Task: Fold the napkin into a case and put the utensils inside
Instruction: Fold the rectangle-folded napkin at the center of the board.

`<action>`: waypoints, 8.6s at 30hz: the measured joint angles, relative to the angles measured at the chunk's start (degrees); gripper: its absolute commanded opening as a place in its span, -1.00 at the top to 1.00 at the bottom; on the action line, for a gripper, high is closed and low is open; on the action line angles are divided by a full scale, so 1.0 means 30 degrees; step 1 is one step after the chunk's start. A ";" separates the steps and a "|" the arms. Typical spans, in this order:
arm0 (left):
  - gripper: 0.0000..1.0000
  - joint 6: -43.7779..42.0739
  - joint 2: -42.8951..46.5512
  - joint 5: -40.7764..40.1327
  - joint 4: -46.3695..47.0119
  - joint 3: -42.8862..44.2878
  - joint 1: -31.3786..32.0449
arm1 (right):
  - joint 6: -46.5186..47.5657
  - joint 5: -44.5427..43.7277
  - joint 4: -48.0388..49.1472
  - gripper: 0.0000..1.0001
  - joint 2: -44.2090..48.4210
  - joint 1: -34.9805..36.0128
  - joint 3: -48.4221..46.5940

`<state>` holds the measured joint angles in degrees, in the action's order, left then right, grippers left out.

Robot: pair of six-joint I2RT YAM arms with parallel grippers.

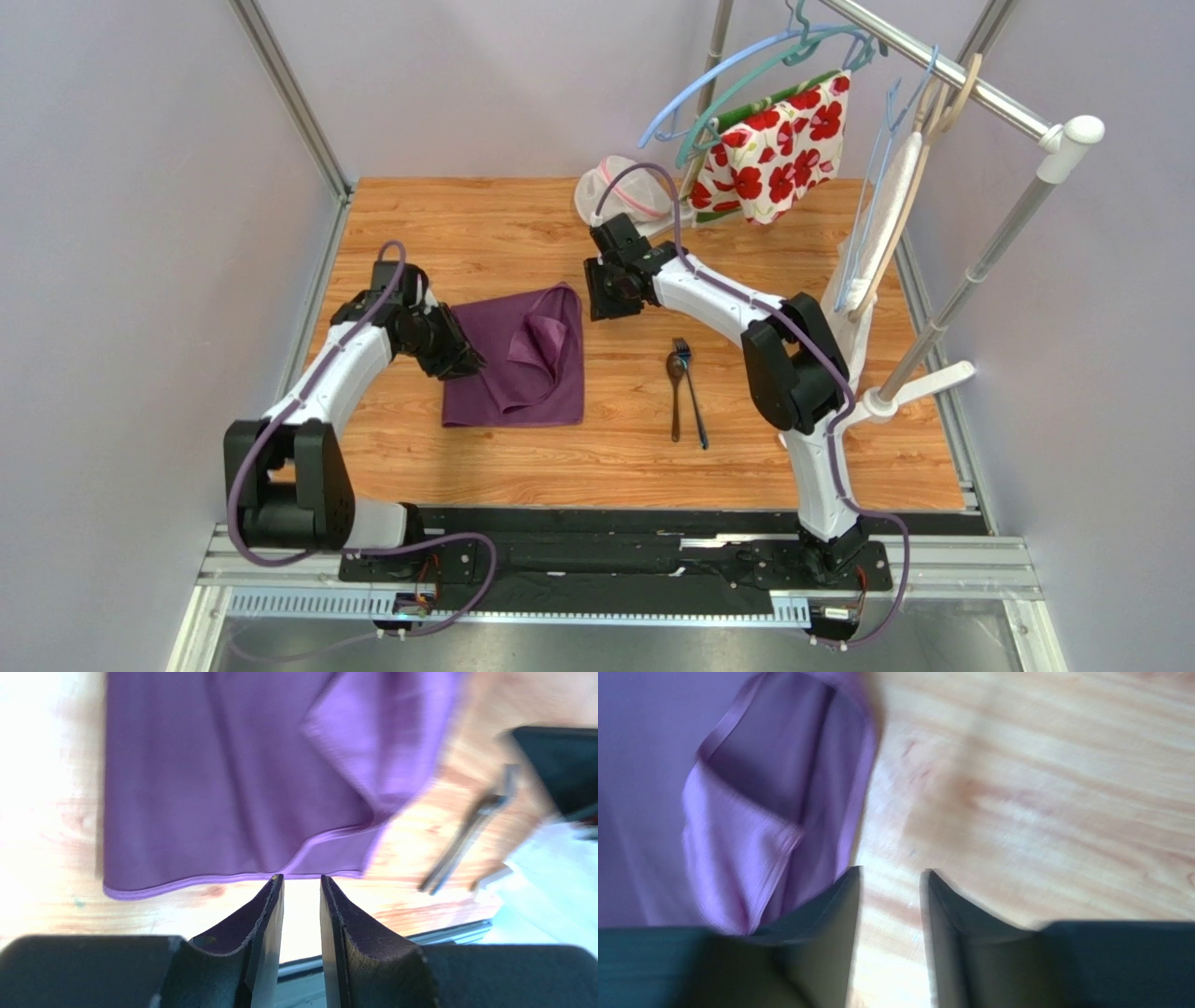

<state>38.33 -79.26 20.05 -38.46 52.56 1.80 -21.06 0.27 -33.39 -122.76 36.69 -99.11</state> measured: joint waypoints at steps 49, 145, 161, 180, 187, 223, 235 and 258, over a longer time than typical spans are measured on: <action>0.48 0.1566 -0.0729 0.1945 0.4102 -0.2011 0.0546 | -0.3446 -0.2040 0.2674 0.36 0.2769 0.0816 0.4707; -0.09 0.5639 -0.1173 0.1632 0.3147 -0.3395 0.1392 | -0.3410 0.0036 0.1355 0.36 -0.2018 0.0554 -0.0022; -0.09 0.5661 -0.0466 0.1566 0.2652 -0.3395 0.1399 | -0.2586 -0.3978 -0.0721 0.81 -0.2535 0.1880 -0.1377; -0.12 0.5311 -0.1909 0.1188 0.2441 -0.3279 0.1406 | -0.3198 -0.3293 -0.1253 1.00 0.0138 0.1923 0.2229; 0.03 0.5224 -0.2127 0.0882 0.2557 -0.3279 0.1406 | -0.3534 -0.2616 -0.1304 1.00 0.0539 0.1923 0.2783; 1.00 -0.2914 -0.2412 -0.3701 -0.4124 0.3657 -0.0321 | -0.6251 0.1428 -0.0772 1.00 0.3293 0.3971 0.4051; 1.00 -0.2878 -0.2914 -0.3810 -0.4561 0.2339 -0.0780 | -0.7053 0.1807 0.0233 1.00 0.3286 0.4189 0.5348; 1.00 -0.2280 -0.4189 -0.4197 -0.3920 0.0903 -0.0903 | -0.7045 0.2273 0.1056 1.00 0.3089 0.4466 0.6462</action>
<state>31.48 -91.83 7.46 -50.22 55.27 -0.91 -42.19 7.09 -30.22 -113.49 50.09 -79.72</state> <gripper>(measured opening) 0.028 0.011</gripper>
